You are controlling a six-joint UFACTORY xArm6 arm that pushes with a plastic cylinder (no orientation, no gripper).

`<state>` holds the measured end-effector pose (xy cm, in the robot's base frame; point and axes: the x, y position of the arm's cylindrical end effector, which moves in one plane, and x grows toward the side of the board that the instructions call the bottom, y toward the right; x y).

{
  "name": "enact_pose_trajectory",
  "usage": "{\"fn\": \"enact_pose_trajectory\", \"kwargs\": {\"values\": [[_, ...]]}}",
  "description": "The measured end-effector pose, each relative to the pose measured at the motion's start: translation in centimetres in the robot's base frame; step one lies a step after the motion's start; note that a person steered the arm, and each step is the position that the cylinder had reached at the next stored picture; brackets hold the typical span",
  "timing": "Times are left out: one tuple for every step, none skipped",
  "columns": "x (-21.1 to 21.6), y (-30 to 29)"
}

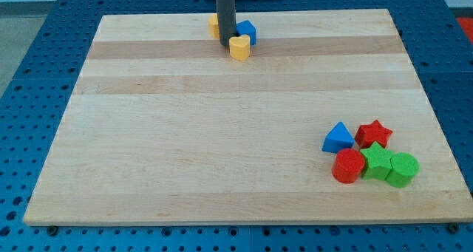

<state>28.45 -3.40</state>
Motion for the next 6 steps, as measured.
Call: {"fn": "enact_pose_trajectory", "kwargs": {"values": [[2.5,0.4],[3.0,2.6],[3.4,5.5],[5.3,7.4],[8.0,8.2],[10.5,9.3]]}}
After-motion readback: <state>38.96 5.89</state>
